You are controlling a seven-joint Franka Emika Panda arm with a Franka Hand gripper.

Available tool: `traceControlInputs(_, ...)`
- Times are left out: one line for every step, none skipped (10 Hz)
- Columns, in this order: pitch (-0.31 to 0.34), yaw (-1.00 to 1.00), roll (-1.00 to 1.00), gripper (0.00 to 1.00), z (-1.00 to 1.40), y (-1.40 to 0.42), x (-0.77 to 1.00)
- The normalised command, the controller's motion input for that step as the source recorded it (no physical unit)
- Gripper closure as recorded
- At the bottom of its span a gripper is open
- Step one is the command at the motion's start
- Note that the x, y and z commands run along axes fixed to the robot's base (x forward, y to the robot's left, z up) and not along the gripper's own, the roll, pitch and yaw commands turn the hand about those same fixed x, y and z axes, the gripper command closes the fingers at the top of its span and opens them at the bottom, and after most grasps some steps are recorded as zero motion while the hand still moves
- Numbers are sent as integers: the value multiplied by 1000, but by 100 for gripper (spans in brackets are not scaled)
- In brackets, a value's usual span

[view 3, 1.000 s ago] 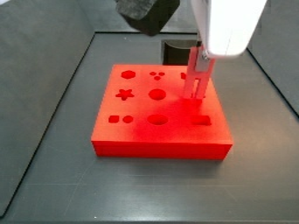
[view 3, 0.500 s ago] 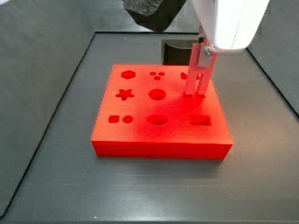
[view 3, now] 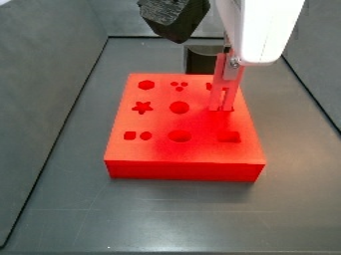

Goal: Insert the double-square object.

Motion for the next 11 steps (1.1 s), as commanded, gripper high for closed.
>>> traceControlInputs(0, 0, 0, 100, -631, 0, 43)
traceControlInputs(31, 0, 0, 100, -440, -31, 297)
traceControlInputs(170, -120, 0, 100, -297, 0, 514)
traceControlInputs(181, -197, 11, 100, -289, 0, 466)
traceControlInputs(133, -237, 3, 100, -363, 0, 214)
traceControlInputs(96, -240, 0, 100, -566, 23, 37)
traceControlInputs(86, -209, -27, 100, -754, 74, 0)
traceControlInputs(71, -211, -16, 100, -786, 69, 0)
traceControlInputs(67, -214, 0, 100, -749, 94, -83)
traceControlInputs(39, -163, 0, 100, -540, 109, -246)
traceControlInputs(0, 0, 0, 100, 0, 0, 0)
